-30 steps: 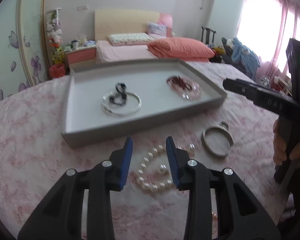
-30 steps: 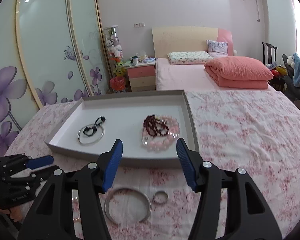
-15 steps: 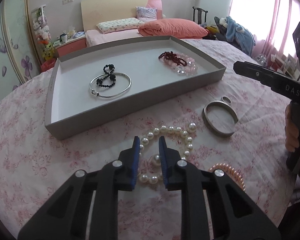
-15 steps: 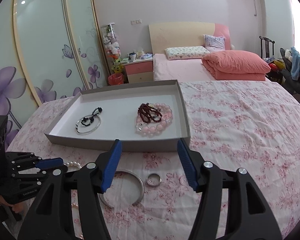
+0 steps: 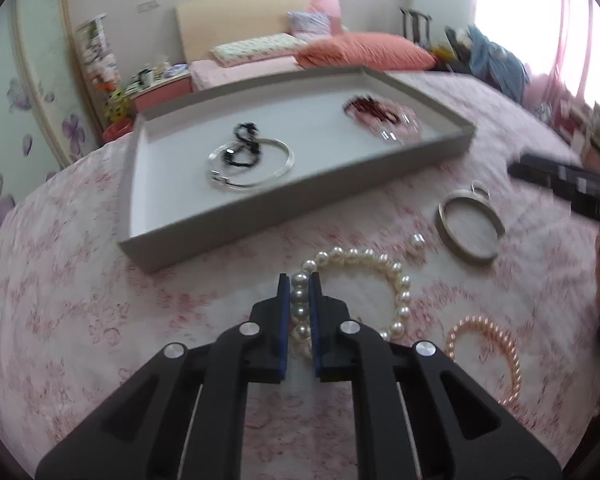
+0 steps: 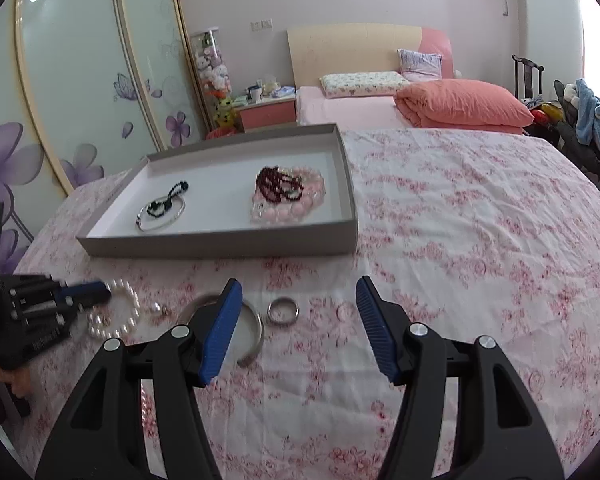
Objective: Organize jewelry
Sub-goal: 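Lift the pearl bracelet with the left tool while the right tool grasps the silver cuff bangle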
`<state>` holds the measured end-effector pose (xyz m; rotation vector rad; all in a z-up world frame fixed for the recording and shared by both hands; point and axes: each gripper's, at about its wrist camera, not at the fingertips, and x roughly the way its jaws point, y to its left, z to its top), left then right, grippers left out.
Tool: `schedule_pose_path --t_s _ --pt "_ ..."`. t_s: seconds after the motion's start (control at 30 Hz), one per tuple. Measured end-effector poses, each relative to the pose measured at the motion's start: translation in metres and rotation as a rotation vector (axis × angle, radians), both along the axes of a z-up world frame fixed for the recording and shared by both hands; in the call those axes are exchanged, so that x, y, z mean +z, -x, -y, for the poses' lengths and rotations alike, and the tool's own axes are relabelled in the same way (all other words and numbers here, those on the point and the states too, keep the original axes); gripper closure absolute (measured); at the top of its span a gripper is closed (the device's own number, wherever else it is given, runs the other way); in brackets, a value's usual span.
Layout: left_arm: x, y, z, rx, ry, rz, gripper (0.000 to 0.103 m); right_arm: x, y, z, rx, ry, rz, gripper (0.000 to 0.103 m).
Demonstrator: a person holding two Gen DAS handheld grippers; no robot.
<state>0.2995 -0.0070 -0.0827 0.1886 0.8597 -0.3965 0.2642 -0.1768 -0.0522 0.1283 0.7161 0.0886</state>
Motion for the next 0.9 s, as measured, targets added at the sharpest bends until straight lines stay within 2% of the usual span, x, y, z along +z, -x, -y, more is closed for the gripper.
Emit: schedule_pose_path --t_s 0.17,0.37,0.43,0.57,0.63,0.9 --pt "0.022 0.002 -0.02 0.025 0.113 0.039 0.093 -0.005 0.004 -0.011 0.061 0.011 -0.029 0.043" --pt "0.053 0.016 -0.029 0.003 0.22 0.11 0.093 -0.012 0.006 -0.032 0.159 0.037 -0.076 0.038" --pt "0.062 0.02 -0.028 -0.011 0.242 0.13 0.093 -0.015 0.005 -0.038 0.174 0.053 -0.097 0.033" --pt "0.073 0.024 -0.024 -0.029 0.277 0.15 0.093 -0.021 0.002 -0.043 0.184 0.073 -0.13 0.032" --pt "0.077 0.025 -0.024 -0.03 0.291 0.157 0.093 -0.024 -0.001 -0.046 0.192 0.075 -0.142 0.028" --pt "0.08 0.024 -0.029 -0.021 0.314 0.162 0.093 -0.027 -0.01 -0.064 0.224 0.119 -0.161 0.027"
